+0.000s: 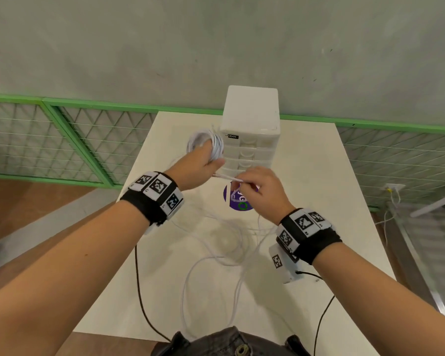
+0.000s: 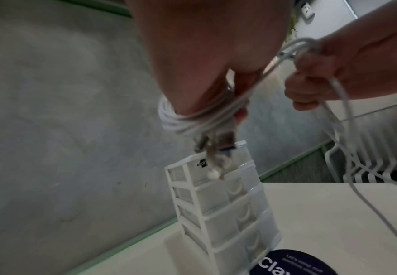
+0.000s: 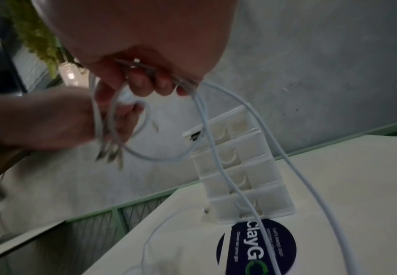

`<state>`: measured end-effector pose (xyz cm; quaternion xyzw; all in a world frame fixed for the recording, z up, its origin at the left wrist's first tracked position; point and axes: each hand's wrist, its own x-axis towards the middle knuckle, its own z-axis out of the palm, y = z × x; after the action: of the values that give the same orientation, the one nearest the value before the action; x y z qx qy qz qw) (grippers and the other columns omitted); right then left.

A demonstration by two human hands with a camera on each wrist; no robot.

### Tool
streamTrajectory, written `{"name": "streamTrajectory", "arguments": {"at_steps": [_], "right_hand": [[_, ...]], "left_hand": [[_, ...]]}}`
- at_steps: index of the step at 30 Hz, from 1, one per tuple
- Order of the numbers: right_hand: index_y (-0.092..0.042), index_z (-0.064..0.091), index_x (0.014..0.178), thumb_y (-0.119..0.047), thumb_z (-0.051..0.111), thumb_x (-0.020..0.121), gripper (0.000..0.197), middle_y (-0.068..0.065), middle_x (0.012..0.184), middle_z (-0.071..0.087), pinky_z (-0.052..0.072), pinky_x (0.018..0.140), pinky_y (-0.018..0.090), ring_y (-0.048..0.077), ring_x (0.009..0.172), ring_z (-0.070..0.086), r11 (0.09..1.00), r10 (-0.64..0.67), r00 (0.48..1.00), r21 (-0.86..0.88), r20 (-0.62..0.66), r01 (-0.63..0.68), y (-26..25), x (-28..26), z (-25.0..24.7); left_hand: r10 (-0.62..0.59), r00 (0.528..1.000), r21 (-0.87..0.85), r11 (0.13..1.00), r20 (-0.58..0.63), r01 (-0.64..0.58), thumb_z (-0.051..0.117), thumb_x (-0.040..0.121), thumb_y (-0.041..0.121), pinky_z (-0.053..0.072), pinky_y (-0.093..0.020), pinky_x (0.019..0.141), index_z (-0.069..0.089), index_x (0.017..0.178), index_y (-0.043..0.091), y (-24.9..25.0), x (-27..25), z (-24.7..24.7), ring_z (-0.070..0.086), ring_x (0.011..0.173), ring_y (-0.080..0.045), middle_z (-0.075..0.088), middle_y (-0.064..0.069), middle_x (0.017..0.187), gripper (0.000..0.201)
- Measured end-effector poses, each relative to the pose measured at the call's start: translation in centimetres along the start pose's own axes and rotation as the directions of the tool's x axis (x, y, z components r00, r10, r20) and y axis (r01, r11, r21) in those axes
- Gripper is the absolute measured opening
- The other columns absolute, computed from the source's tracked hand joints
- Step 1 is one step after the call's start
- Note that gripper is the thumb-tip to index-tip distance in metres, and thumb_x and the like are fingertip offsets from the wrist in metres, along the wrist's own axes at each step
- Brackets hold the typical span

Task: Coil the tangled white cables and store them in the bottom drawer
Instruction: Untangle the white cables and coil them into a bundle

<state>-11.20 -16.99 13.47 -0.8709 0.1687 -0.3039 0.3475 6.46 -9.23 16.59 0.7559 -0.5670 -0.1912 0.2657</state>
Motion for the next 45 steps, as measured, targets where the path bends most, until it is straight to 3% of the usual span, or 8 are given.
{"name": "streamTrajectory", "arguments": {"at_steps": [7,13,18,25,29,32,36,45], "right_hand": [[-0.020,0.065,0.076,-0.026,0.044,0.079,0.022,-0.009,0.071,0.056,0.028,0.078,0.032,0.014,0.079,0.045,0.962,0.072,0.989,-0.253,-0.126,-0.102,1.8,2.0,-2.1],[-0.027,0.067,0.110,-0.028,0.048,0.094,0.024,0.004,0.086,0.056,0.040,0.079,0.035,0.025,0.089,0.053,0.919,0.316,0.948,-0.236,-0.042,-0.316,6.7,1.3,-3.4],[-0.023,0.065,0.113,-0.031,0.049,0.094,0.026,-0.004,0.074,0.043,0.028,0.070,0.022,0.023,0.085,0.052,0.911,0.284,0.959,-0.316,0.010,-0.266,7.8,0.1,-2.8],[-0.024,0.051,0.128,-0.050,0.046,0.089,0.046,-0.003,0.088,0.048,0.035,0.078,0.026,0.012,0.086,0.043,0.908,0.286,0.953,-0.347,0.103,-0.235,8.2,-1.8,-2.2],[-0.019,0.051,0.127,-0.021,0.037,0.098,0.032,-0.006,0.088,0.055,0.038,0.075,0.027,0.014,0.081,0.051,0.939,0.269,0.962,-0.234,0.041,-0.253,8.2,-2.6,-2.4],[-0.015,0.053,0.112,-0.019,0.040,0.097,0.021,-0.008,0.068,0.053,0.036,0.062,0.025,0.008,0.061,0.048,0.935,0.336,0.940,-0.103,-0.054,-0.340,7.6,-2.2,-2.4],[-0.009,0.066,0.100,-0.012,0.053,0.091,0.016,0.000,0.085,0.054,0.037,0.068,0.003,0.007,0.074,0.051,0.958,0.284,0.956,-0.014,-0.072,-0.285,7.1,-1.3,-1.7],[-0.014,0.069,0.090,-0.023,0.054,0.090,0.018,0.000,0.081,0.054,0.032,0.074,0.013,0.012,0.079,0.046,0.971,0.236,0.965,-0.007,-0.117,-0.239,6.1,-0.8,-1.3]], "left_hand": [[-0.077,0.939,-0.410,0.885,0.336,0.219,0.053,0.094,0.035,0.030,-0.021,0.045,0.051,0.088,0.010,2.1,-2.0,1.4,0.036,0.043,-0.009,0.040,0.001,0.055,0.026],[-0.094,0.987,-0.430,0.892,0.133,0.143,0.057,0.086,0.046,0.033,-0.021,0.044,0.053,0.079,-0.003,0.6,-2.0,-0.1,0.037,0.044,-0.014,0.044,-0.006,0.055,0.050],[-0.160,0.986,-0.512,0.851,-0.038,0.119,0.050,0.093,0.042,0.031,-0.018,0.041,0.048,0.067,0.013,0.4,-1.5,-1.5,0.032,0.038,-0.009,0.039,0.004,0.046,0.040],[-0.332,0.898,-0.565,0.816,-0.289,0.120,0.053,0.090,0.047,0.029,-0.022,0.045,0.047,0.061,0.018,-0.4,-0.2,-3.5,0.032,0.036,-0.009,0.039,0.008,0.039,0.041],[-0.375,0.840,-0.543,0.832,-0.392,0.118,0.055,0.086,0.049,0.032,-0.026,0.049,0.046,0.066,0.010,-0.6,0.4,-4.4,0.034,0.039,-0.014,0.040,0.000,0.047,0.045],[-0.333,0.862,-0.479,0.869,-0.382,0.124,0.054,0.089,0.046,0.034,-0.025,0.049,0.050,0.072,0.008,-0.2,0.2,-3.9,0.036,0.039,-0.013,0.041,-0.003,0.050,0.042],[-0.287,0.912,-0.485,0.867,-0.295,0.116,0.054,0.091,0.042,0.034,-0.024,0.048,0.049,0.063,0.016,0.9,-0.1,-2.3,0.036,0.038,-0.010,0.042,-0.001,0.050,0.039],[-0.273,0.941,-0.460,0.874,-0.198,0.157,0.053,0.093,0.037,0.034,-0.025,0.049,0.052,0.068,0.012,2.4,-0.3,-0.7,0.038,0.040,-0.009,0.044,-0.002,0.052,0.035]]}}
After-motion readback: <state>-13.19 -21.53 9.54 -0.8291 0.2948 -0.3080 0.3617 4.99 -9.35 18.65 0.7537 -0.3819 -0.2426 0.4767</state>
